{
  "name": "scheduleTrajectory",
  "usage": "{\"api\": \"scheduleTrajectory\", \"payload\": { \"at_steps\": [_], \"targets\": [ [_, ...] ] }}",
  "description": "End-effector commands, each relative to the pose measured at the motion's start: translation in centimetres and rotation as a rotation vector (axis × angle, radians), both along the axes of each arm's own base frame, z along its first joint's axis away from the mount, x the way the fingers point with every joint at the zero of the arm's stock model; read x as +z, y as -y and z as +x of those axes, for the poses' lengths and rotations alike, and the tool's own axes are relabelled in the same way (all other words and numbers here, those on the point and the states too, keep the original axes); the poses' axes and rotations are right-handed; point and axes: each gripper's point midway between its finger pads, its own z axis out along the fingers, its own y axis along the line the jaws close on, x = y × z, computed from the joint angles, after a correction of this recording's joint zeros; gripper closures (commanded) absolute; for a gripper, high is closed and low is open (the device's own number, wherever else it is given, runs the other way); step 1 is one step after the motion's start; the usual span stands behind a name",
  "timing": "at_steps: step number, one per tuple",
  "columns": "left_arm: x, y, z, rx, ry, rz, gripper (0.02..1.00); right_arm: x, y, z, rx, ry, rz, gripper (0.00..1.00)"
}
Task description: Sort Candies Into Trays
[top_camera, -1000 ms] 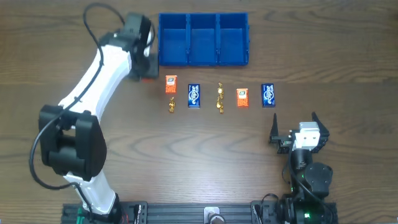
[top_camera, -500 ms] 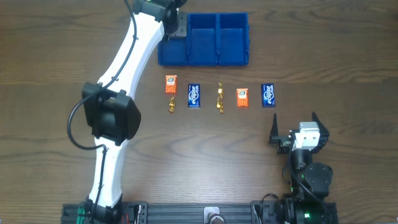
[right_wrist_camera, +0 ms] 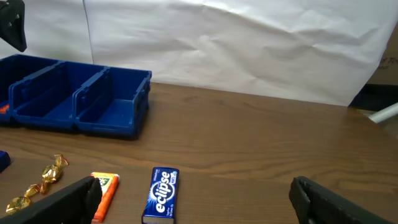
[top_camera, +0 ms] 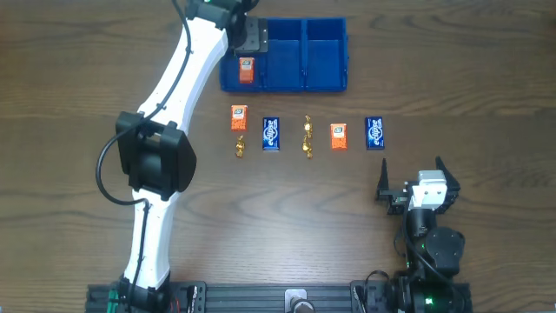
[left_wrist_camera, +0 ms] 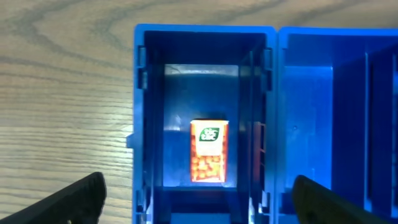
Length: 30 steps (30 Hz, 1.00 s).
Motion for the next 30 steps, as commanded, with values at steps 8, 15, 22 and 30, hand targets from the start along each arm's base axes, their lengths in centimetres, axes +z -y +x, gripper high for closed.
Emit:
{"api": "scheduleTrajectory", "payload": {
  "at_steps": [8, 15, 22, 30],
  "targets": [
    [11.4, -0.4, -9.1, 0.040, 0.042, -0.064, 0.036, -0.1, 0.2, 0.0, -0.008, -0.001, -0.011, 0.003],
    [2.1, -0.5, -15.5, 0.025, -0.115, -0.018, 0.062, -0.1, 0.2, 0.0, -0.007, -0.001, -0.011, 0.003],
    [-4.5, -0.4, -15.8, 0.031, -0.206, 0.019, 0.086, -0.1, 0.2, 0.0, -0.008, -0.001, -0.011, 0.003],
    [-9.1, -0.4, -14.8, 0.046, -0.273, 0.012, 0.102, -0.1, 0.2, 0.0, -0.008, -0.001, -0.011, 0.003]
  ]
}}
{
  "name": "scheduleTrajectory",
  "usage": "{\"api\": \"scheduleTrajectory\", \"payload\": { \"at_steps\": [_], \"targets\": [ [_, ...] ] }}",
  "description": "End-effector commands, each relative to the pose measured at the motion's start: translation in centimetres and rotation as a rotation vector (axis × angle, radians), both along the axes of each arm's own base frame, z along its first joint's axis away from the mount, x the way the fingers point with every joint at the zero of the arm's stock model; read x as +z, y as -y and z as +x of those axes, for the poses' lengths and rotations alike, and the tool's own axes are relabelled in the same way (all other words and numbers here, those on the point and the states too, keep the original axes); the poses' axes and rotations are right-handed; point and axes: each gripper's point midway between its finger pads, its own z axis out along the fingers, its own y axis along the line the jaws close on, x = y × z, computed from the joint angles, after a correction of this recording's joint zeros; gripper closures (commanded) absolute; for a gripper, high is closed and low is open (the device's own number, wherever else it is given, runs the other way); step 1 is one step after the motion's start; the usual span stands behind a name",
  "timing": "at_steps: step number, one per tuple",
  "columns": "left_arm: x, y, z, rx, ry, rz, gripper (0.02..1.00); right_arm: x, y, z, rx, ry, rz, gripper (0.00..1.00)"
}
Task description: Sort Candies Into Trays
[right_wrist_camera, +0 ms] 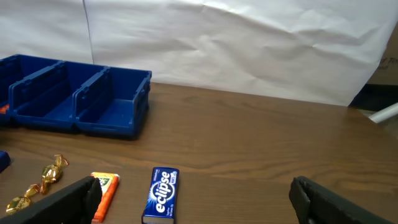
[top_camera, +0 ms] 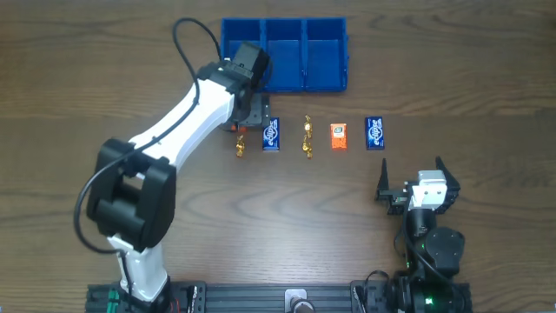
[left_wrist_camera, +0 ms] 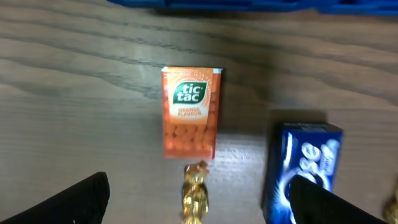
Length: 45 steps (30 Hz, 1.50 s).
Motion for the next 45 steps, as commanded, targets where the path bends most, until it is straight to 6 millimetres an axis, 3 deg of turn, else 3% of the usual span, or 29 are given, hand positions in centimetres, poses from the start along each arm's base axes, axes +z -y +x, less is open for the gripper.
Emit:
{"api": "scheduleTrajectory", "payload": {
  "at_steps": [1, 8, 24, 28, 31, 35, 40, 43, 45],
  "targets": [
    [-2.0, -0.7, 0.5, 0.034, -0.043, -0.016, 0.104, -0.1, 0.2, 0.0, -0.008, -0.001, -0.011, 0.003],
    [-4.6, -1.3, 0.9, 0.050, -0.075, 0.000, 0.141, -0.1, 0.2, 0.0, -0.008, -0.001, -0.011, 0.003],
    [-6.5, -1.5, 1.5, 0.044, -0.083, 0.001, 0.235, -0.1, 0.2, 0.0, -0.007, -0.001, -0.011, 0.003],
    [-6.5, -1.3, 1.5, 0.042, -0.084, -0.010, 0.421, -0.1, 0.2, 0.0, -0.007, -0.001, -0.011, 0.003],
    [-6.4, -1.1, 1.9, 0.041, -0.070, -0.021, 0.652, -0.1, 0.2, 0.0, -0.008, -0.001, -0.011, 0.003],
    [-5.9, -0.8, 2.3, 0.034, -0.059, -0.032, 0.814, -0.1, 0.2, 0.0, -0.007, -0.001, -0.011, 0.003],
    [-2.0, 0.0, 3.6, 0.027, 0.009, -0.073, 0.849, -0.1, 0.2, 0.0, -0.007, -0.001, -0.011, 0.003],
    [4.6, 0.1, 5.4, 0.032, 0.150, -0.084, 0.851, -0.1, 0.2, 0.0, -0.007, -0.001, -0.011, 0.003],
    [9.9, 0.2, 7.2, 0.022, 0.268, -0.073, 0.860, -0.1, 0.2, 0.0, -0.007, -0.001, -0.011, 0.003]
  ]
}}
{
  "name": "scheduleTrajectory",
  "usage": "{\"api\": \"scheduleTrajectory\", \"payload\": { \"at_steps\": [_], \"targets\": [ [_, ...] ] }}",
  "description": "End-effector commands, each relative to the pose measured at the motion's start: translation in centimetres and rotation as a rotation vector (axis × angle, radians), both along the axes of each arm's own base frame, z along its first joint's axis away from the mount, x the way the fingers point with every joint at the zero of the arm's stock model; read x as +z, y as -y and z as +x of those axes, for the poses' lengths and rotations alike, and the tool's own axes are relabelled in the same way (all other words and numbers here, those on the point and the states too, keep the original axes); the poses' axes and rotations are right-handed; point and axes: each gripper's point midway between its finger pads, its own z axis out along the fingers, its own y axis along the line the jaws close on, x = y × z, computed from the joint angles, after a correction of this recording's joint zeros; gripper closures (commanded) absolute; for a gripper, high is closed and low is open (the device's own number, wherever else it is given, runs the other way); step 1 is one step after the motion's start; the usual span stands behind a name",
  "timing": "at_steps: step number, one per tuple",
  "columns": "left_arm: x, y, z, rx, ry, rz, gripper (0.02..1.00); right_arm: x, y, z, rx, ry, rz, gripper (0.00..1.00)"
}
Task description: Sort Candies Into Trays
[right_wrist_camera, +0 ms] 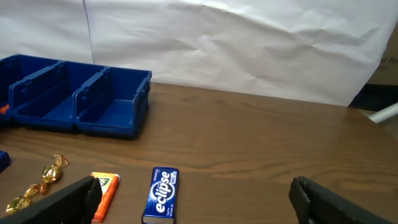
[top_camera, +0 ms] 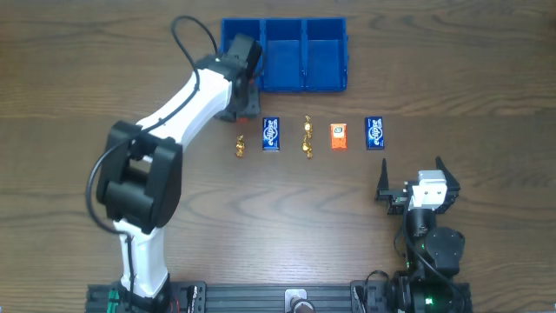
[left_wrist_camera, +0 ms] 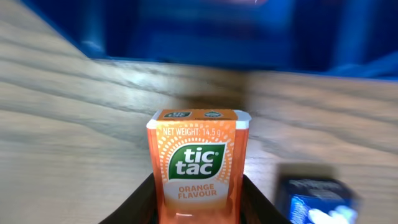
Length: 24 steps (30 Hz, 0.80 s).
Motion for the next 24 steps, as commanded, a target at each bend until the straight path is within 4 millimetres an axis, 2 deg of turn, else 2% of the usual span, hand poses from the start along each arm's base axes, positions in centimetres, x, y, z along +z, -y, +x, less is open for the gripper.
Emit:
{"api": "scheduleTrajectory", "payload": {
  "at_steps": [1, 2, 4, 6, 9, 12, 16, 20, 24],
  "targets": [
    [14.3, 0.5, 5.1, -0.020, 0.334, -0.013, 0.862, -0.1, 0.2, 0.0, -0.008, -0.001, -0.011, 0.003],
    [16.7, 0.6, 6.1, -0.029, 0.393, -0.012, 0.860, -0.1, 0.2, 0.0, -0.007, -0.001, -0.011, 0.003],
    [19.6, 0.4, 7.4, -0.035, 0.466, -0.007, 0.851, -0.1, 0.2, 0.0, -0.008, -0.001, -0.011, 0.003],
    [20.2, 0.1, 8.7, -0.036, 0.494, 0.001, 0.853, -0.1, 0.2, 0.0, -0.007, -0.001, -0.011, 0.003],
    [18.3, 0.2, 10.2, -0.033, 0.487, 0.008, 0.844, -0.1, 0.2, 0.0, -0.008, -0.001, -0.011, 0.003],
    [15.0, 0.3, 11.6, -0.034, 0.443, -0.012, 0.842, -0.1, 0.2, 0.0, -0.008, -0.001, -0.011, 0.003],
    [11.0, 0.1, 12.5, -0.033, 0.375, -0.034, 0.844, -0.1, 0.2, 0.0, -0.007, -0.001, -0.011, 0.003],
    [9.1, 0.5, 12.5, -0.041, 0.338, -0.034, 0.831, -0.1, 0.2, 0.0, -0.008, -0.001, -0.011, 0.003],
    [8.6, 0.7, 12.3, -0.045, 0.320, -0.040, 0.820, -0.1, 0.2, 0.0, -0.007, -0.001, -0.011, 0.003]
  ]
}}
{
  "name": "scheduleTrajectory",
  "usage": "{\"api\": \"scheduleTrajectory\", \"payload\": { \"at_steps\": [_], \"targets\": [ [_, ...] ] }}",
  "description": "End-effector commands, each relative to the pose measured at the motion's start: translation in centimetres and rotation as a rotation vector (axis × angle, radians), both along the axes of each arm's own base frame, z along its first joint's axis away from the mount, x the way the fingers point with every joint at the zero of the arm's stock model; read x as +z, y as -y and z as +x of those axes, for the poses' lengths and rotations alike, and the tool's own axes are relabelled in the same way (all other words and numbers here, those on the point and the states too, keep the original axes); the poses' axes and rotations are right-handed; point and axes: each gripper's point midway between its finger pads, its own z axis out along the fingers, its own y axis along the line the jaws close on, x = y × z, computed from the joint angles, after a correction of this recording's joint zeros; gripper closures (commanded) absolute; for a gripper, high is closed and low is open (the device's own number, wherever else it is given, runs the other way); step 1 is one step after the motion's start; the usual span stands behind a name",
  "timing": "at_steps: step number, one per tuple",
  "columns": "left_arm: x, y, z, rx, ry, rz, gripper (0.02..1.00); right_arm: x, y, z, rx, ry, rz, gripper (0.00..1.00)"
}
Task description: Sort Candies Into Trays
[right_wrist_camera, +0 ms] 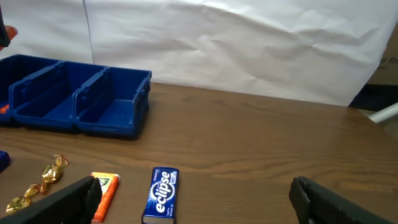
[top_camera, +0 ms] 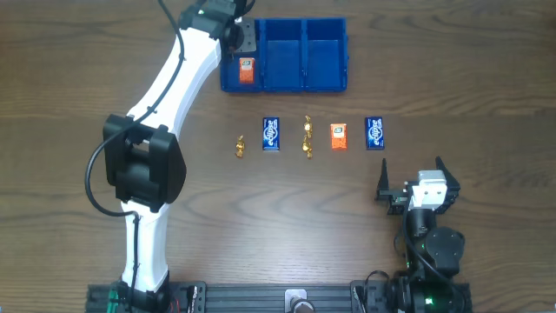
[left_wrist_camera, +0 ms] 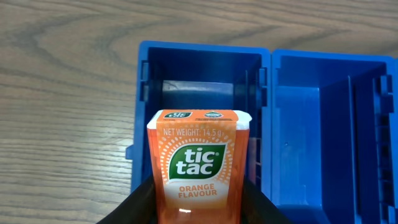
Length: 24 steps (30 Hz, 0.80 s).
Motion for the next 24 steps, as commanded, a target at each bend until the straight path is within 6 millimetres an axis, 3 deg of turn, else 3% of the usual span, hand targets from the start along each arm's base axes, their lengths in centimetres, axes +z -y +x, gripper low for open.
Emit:
{"api": "scheduleTrajectory", "payload": {
  "at_steps": [1, 3, 5, 6, 7, 9, 10, 15, 18, 21, 24],
  "targets": [
    [-0.5, 0.6, -0.1, -0.026, -0.017, -0.012, 0.820, -0.1, 0.2, 0.0, -0.007, -0.001, -0.011, 0.003],
    [-0.6, 0.6, -0.2, -0.027, -0.020, -0.013, 0.803, -0.1, 0.2, 0.0, -0.007, -0.001, -0.011, 0.003],
    [-0.6, 0.6, -0.2, -0.027, -0.021, -0.013, 0.722, -0.1, 0.2, 0.0, -0.007, -0.001, -0.011, 0.003],
    [-0.6, 0.6, -0.2, -0.027, -0.021, -0.012, 0.636, -0.1, 0.2, 0.0, -0.008, -0.001, -0.011, 0.003],
    [-0.6, 0.6, -0.3, -0.027, -0.023, -0.012, 0.492, -0.1, 0.2, 0.0, -0.007, -0.001, -0.011, 0.003],
    [-0.7, 0.5, -0.3, -0.025, -0.027, -0.010, 0.110, -0.1, 0.2, 0.0, -0.008, -0.001, -0.011, 0.003],
    [-0.7, 0.4, -0.3, -0.024, -0.028, -0.010, 0.031, -0.1, 0.2, 0.0, -0.007, -0.001, -0.011, 0.003],
    [-0.5, 0.4, -0.3, -0.016, -0.026, -0.017, 0.020, -0.1, 0.2, 0.0, -0.008, -0.001, -0.011, 0.003],
    [2.0, 1.9, -0.9, -0.019, 0.013, -0.050, 0.018, -0.1, 0.2, 0.0, -0.008, -0.001, -0.011, 0.003],
    [6.3, 6.4, -3.9, -0.086, 0.068, -0.084, 0.018, -0.1, 0.2, 0.0, -0.007, -0.001, -0.011, 0.003],
    [7.1, 12.1, -8.7, -0.088, 0.049, -0.090, 0.018, -0.1, 0.2, 0.0, -0.008, -0.001, -0.011, 0.003]
  ]
}}
